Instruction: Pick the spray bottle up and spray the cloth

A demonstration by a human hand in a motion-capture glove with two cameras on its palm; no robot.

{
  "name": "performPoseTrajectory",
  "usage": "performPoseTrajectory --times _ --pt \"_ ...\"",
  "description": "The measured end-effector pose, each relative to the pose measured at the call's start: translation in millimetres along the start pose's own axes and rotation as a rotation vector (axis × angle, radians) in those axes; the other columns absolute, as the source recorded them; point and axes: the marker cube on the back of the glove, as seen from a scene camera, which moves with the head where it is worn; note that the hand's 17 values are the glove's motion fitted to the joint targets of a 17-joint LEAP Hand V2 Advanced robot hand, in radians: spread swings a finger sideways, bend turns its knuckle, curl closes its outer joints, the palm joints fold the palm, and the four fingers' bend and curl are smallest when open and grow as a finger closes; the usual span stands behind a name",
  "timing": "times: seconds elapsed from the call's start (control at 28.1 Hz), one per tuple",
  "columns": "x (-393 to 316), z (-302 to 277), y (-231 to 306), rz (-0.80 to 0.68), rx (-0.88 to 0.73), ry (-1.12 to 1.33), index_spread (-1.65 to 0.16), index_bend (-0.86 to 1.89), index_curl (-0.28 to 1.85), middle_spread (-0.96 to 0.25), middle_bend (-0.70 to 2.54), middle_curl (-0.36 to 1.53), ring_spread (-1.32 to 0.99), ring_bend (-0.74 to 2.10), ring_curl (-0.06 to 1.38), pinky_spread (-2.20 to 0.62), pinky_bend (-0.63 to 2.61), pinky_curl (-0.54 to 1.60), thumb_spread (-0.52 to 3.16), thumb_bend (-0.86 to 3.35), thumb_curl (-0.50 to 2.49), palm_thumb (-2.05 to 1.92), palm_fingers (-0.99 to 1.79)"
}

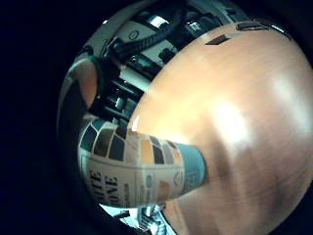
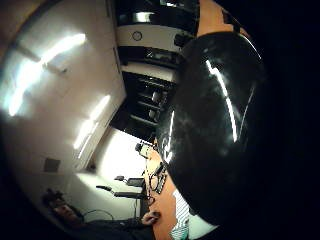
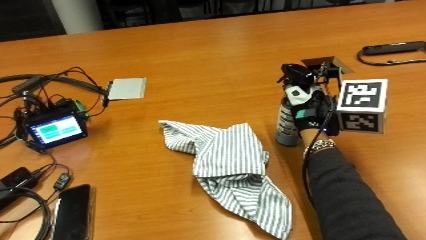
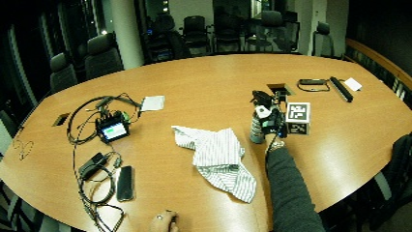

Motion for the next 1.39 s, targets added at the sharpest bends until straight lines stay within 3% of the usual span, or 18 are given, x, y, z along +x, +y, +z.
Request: performPoseTrajectory --times 0.21,0.43,0.71,0.96,1.14,1.39 --pt "1.0 -6.6 0.7 -0.089 0.121 0.026 -0.31 0.21 0.45 -0.24 0.42 0.44 -0.20 0.43 0.40 -0.08 0.37 0.26 0.69 -0.03 0.52 0.96 1.35" --pt "1.4 4.0 0.3 -0.093 0.084 0.005 -0.31 0.20 0.47 -0.25 0.44 0.46 -0.20 0.49 0.43 -0.21 0.43 0.31 0.58 -0.03 0.57 0.94 1.38" --pt "-27.9 9.6 0.8 -0.094 -0.172 -0.034 -0.31 0.23 0.50 -0.25 0.46 0.47 -0.20 0.51 0.44 -0.27 0.44 0.33 0.49 -0.03 0.62 0.94 1.36" --pt "-97.3 1.2 -11.8 -0.248 -0.387 0.123 -0.31 0.26 0.53 -0.25 0.47 0.48 -0.20 0.51 0.44 -0.27 0.44 0.35 0.43 -0.03 0.66 0.93 1.35" --pt "-139.1 27.7 -5.0 -0.392 -0.576 0.253 -0.31 0.27 0.54 -0.25 0.47 0.48 -0.19 0.52 0.44 -0.27 0.44 0.35 0.40 -0.03 0.68 0.93 1.35" --pt "-148.6 43.6 18.7 -0.499 -0.839 0.510 -0.31 0.28 0.56 -0.25 0.48 0.48 -0.19 0.52 0.44 -0.27 0.44 0.36 0.37 -0.03 0.71 0.92 1.35"
